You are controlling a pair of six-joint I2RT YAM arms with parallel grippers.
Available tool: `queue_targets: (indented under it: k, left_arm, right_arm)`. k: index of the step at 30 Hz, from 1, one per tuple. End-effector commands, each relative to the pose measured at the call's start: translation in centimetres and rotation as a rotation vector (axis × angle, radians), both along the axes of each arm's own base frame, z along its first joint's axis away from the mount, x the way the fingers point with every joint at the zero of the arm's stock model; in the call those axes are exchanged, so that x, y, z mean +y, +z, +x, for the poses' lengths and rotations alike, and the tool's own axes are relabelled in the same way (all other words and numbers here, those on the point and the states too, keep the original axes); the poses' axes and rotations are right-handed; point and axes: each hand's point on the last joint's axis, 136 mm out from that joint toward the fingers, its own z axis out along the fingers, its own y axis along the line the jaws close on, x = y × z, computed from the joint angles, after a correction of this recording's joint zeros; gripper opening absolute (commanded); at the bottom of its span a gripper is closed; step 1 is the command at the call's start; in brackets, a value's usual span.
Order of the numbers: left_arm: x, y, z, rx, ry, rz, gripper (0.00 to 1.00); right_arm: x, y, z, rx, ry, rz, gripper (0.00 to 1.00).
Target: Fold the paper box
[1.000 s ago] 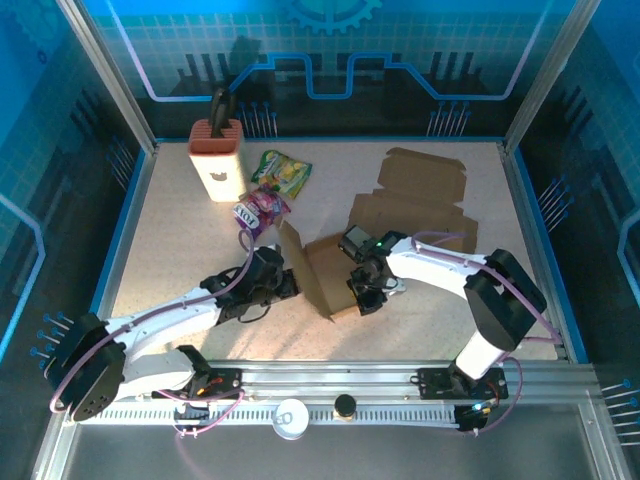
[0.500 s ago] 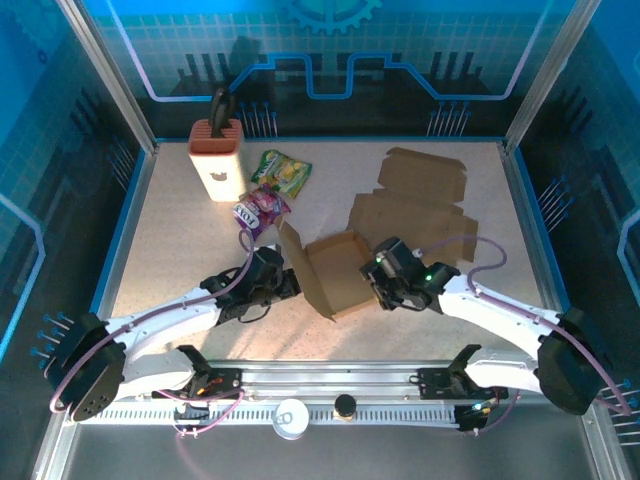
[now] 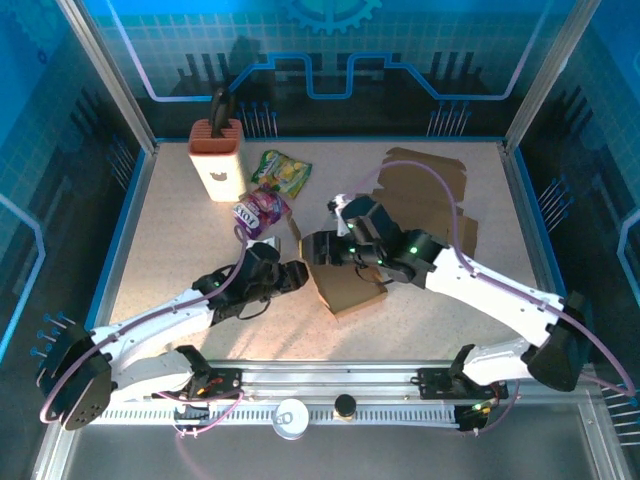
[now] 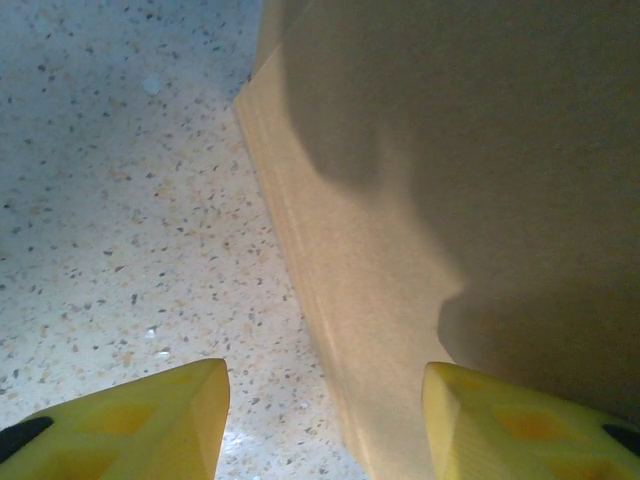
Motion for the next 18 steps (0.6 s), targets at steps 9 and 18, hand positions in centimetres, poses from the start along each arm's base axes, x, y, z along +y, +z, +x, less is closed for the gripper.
queue_targets:
  k: [9, 18]
  left_arm:
    - [-0.9, 2.1, 1.1, -0.058, -0.021, 0.0, 0.55]
    - [0.6, 3.5, 0.8, -0.089, 0.003, 0.053, 0.62]
  right_arm:
    - [0.5, -3.3, 0.6, 0.039, 0.033, -0.262, 0.47]
    - [1.0, -0.7, 2.6, -0.009, -0.196, -0.134, 0.0]
